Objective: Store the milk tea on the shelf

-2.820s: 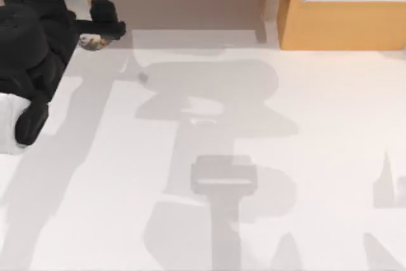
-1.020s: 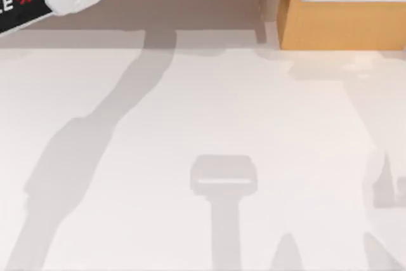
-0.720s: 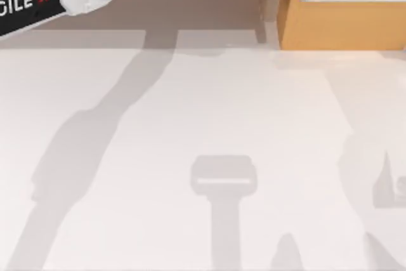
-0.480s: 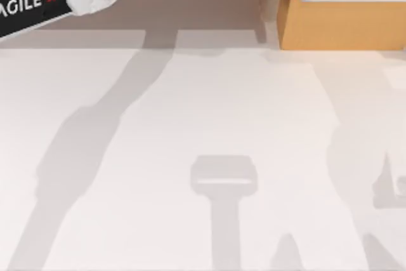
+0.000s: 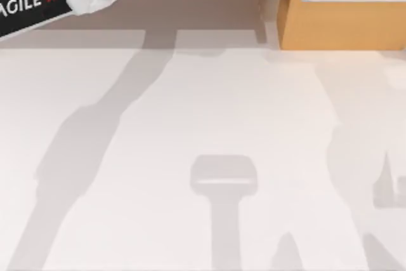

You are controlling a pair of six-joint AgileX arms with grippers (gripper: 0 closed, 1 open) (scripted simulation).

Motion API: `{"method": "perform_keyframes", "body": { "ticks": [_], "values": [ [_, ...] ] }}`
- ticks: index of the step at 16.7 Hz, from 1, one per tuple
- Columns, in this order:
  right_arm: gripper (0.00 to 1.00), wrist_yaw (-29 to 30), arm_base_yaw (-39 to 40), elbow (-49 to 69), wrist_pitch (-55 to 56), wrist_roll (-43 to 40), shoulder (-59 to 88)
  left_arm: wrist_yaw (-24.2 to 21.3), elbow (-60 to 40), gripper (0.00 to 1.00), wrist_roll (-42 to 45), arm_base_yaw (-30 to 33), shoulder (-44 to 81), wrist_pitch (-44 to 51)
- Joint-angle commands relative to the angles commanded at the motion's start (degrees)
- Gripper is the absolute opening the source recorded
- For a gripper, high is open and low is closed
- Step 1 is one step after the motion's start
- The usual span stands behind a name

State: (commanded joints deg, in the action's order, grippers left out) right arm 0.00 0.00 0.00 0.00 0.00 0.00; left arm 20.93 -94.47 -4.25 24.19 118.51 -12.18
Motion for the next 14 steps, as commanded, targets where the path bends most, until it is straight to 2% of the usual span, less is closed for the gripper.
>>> {"method": "perform_keyframes", "body": {
  "ticks": [8, 14],
  "values": [
    [1.00, 0.0, 0.0, 0.0, 0.0, 0.0, 0.0, 0.0, 0.0, 0.98, 0.0, 0.0, 0.0, 0.0],
    [1.00, 0.0, 0.0, 0.0, 0.0, 0.0, 0.0, 0.0, 0.0, 1.00, 0.0, 0.0, 0.0, 0.0]
  ]
}}
